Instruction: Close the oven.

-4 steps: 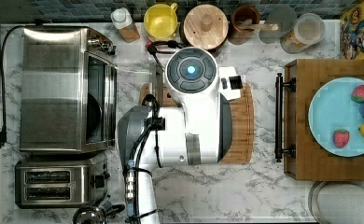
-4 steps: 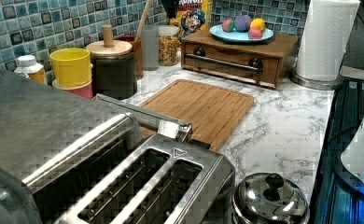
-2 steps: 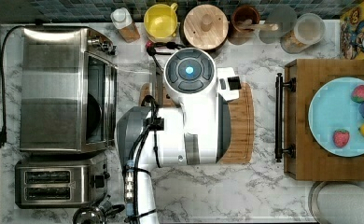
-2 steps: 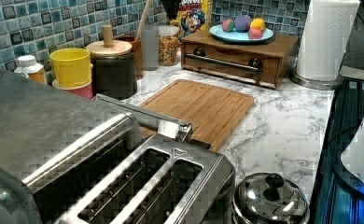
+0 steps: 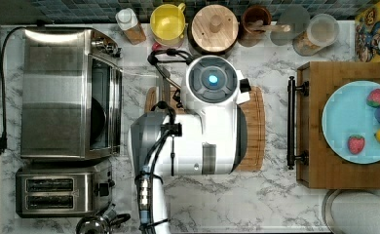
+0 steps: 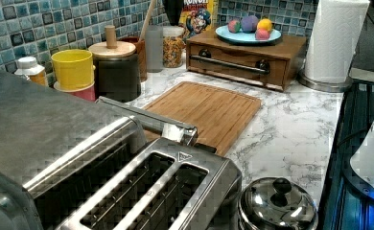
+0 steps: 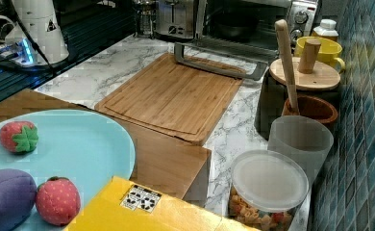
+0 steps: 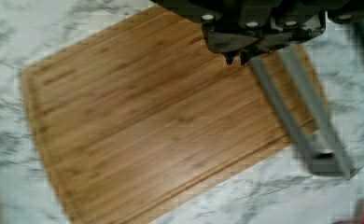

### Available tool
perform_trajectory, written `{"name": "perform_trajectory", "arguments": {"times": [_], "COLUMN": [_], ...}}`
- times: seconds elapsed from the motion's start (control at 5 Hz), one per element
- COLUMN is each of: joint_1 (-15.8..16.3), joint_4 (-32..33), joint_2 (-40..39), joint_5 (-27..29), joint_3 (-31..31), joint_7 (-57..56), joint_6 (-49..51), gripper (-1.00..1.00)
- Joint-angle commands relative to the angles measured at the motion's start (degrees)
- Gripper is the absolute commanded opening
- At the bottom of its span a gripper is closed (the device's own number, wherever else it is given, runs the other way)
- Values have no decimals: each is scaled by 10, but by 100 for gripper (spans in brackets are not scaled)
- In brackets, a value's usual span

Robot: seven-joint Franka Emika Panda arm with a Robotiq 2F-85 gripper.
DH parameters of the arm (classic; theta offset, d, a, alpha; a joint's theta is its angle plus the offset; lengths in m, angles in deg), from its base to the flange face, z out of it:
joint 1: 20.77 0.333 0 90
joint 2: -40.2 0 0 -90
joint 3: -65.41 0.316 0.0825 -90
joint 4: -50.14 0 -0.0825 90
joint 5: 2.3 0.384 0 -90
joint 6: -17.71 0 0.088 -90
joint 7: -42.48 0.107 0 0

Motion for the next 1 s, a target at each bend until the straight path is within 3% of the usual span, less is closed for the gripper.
{"name": "perform_trajectory", "arguments": {"times": [0.2, 0.4, 0.8, 1.0], "joint_1": [-34, -44, -11, -6], "joint_4": [194, 221, 246, 242], "joint_2": [48, 46, 27, -26], "joint_5": [172, 280, 396, 461], "joint_3": [-69, -79, -70, -73], "joint_7": [-274, -423, -651, -736], "joint_6": [-136, -142, -168, -184], "gripper": [-100, -100, -100, -100]}}
